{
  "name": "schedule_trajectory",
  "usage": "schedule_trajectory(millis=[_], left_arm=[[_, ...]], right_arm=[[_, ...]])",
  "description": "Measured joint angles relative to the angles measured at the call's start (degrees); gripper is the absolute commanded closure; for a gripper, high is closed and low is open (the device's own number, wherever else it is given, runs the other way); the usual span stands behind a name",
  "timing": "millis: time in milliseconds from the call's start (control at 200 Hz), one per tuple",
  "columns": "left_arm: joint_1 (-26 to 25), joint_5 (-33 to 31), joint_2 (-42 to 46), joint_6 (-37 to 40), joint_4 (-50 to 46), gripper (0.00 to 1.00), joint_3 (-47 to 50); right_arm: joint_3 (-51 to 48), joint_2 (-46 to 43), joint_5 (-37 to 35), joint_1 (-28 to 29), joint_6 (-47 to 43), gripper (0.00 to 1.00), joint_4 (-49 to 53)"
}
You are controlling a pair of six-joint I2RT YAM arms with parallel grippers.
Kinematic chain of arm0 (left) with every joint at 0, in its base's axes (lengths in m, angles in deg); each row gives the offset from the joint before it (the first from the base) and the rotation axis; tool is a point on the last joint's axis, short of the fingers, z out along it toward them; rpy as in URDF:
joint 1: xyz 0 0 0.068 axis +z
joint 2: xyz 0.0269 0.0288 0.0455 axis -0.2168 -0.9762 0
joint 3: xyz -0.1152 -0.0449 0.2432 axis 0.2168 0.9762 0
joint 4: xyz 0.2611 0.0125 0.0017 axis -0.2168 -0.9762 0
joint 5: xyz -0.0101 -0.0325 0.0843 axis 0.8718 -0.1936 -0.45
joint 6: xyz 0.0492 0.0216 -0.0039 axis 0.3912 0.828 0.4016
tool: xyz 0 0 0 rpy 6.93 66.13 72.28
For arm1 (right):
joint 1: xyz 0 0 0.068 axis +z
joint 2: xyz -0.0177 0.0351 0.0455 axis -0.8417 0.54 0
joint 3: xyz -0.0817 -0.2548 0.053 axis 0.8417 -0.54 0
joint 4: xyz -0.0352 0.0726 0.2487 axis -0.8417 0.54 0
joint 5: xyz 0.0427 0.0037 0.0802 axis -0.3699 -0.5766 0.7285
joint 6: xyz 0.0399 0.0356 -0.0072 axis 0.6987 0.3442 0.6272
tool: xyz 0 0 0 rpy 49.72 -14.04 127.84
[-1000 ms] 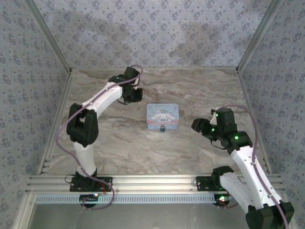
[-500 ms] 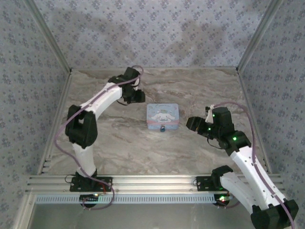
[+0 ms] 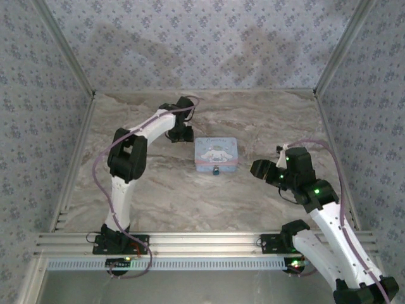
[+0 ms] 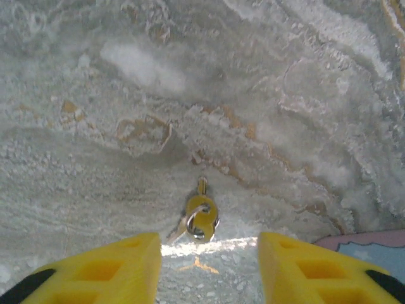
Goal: Unlock a padlock with a key
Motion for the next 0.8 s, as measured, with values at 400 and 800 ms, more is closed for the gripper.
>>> schedule_trajectory(millis=[400,800], left_arm=[[-0.7,-1.2,-2.0,0.2,-1.7,0.73,-1.2],[-1.0,-2.7,-3.5,0.9,-2.5,0.94,-2.2]], right_arm=[[0.0,1.0,0.1,-1.8,0.0,0.39,0.2],[0.0,1.1,0.9,-3.5,0.0,0.39,0.2]])
